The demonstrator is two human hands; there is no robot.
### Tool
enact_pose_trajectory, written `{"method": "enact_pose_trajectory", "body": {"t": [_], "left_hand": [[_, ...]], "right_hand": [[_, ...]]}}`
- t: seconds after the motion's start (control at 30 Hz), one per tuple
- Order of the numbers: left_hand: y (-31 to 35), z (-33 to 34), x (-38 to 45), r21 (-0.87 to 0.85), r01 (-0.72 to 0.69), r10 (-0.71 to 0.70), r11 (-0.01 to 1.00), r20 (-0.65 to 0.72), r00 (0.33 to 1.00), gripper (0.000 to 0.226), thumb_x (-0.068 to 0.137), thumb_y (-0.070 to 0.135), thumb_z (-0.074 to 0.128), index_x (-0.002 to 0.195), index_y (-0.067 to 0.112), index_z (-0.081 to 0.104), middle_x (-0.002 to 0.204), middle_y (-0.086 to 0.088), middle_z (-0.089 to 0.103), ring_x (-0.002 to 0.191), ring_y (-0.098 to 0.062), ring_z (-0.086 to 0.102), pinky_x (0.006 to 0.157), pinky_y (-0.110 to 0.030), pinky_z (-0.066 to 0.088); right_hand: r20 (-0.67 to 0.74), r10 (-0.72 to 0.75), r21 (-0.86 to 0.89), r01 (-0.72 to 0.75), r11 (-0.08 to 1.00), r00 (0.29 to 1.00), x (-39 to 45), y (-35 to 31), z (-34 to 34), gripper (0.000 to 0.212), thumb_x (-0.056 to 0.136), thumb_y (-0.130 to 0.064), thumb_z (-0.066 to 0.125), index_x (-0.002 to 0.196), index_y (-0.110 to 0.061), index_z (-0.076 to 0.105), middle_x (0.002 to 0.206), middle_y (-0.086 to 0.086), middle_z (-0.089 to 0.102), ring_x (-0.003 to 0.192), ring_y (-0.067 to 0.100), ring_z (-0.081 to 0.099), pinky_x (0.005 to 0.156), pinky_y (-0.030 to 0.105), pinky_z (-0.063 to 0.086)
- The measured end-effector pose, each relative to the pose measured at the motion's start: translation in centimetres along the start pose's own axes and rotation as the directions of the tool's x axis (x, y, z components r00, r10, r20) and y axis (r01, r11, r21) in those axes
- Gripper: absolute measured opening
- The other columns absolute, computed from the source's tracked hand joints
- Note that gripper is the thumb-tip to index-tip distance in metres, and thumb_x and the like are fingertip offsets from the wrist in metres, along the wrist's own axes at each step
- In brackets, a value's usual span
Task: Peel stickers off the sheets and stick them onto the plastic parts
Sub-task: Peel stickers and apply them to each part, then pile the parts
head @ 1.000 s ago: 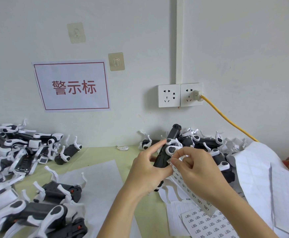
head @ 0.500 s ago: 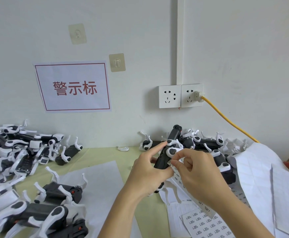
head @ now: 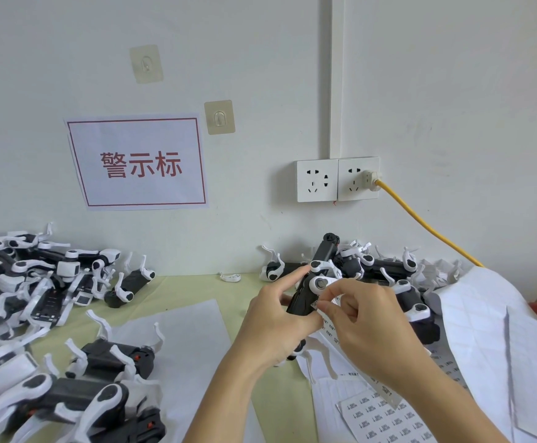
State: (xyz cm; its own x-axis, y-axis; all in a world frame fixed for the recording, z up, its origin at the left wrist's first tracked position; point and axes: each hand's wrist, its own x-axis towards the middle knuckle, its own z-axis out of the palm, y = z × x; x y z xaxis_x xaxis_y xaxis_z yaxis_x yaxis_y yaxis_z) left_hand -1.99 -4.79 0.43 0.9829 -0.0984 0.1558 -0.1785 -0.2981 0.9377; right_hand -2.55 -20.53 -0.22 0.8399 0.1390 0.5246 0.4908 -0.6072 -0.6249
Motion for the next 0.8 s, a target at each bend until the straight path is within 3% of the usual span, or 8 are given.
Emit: {"method": "enact_pose_trajectory", "body": {"t": [0.4,0.53,0.7,0.8], "left_hand": [[0.10,0.15,-0.01,-0.024,0.003,-0.003,1.000,0.014,1.000,0.069,0.064,0.031,0.065,0.123,0.065,0.053,0.103,-0.002,0.066,0.057,-0.017,0.058,0.055,-0.028,0.050],[0.24,0.07,0.01,-0.028,-0.004,0.004,1.000,0.014,1.000,0.061,0.065,0.036,0.065,0.113,0.071,0.053,0.101,-0.001,0.067,0.062,-0.013,0.062,0.059,-0.024,0.050],[0.15,-0.03,0.08,-0.012,-0.010,0.010,1.000,0.000,1.000,0.059,0.067,0.038,0.063,0.116,0.070,0.054,0.100,0.001,0.068,0.071,-0.011,0.067,0.060,-0.019,0.049],[0.08,0.01,0.14,-0.015,-0.021,0.021,1.000,-0.005,1.000,0.057,0.071,0.034,0.063,0.116,0.068,0.056,0.096,0.000,0.070,0.067,-0.011,0.066,0.057,-0.019,0.049]], "right_hand": [[-0.018,-0.008,-0.015,0.008,1.000,1.000,-0.01,0.11,0.11,0.027,0.094,-0.021,0.066,0.071,-0.033,0.060,0.040,-0.004,0.034,0.044,0.014,0.032,0.049,0.026,0.027],[-0.027,-0.014,-0.022,0.013,1.000,1.000,-0.05,0.10,0.14,0.026,0.094,-0.020,0.066,0.072,-0.033,0.061,0.041,-0.004,0.034,0.044,0.014,0.031,0.050,0.030,0.030],[-0.032,-0.024,-0.051,0.022,0.998,0.999,-0.10,-0.05,0.17,0.024,0.094,-0.022,0.066,0.073,-0.032,0.061,0.041,-0.005,0.038,0.044,0.015,0.035,0.051,0.039,0.039],[-0.035,-0.025,-0.065,0.023,0.998,0.999,-0.12,-0.12,0.18,0.022,0.094,-0.023,0.066,0.074,-0.031,0.061,0.041,-0.007,0.040,0.045,0.015,0.036,0.051,0.034,0.035]]}}
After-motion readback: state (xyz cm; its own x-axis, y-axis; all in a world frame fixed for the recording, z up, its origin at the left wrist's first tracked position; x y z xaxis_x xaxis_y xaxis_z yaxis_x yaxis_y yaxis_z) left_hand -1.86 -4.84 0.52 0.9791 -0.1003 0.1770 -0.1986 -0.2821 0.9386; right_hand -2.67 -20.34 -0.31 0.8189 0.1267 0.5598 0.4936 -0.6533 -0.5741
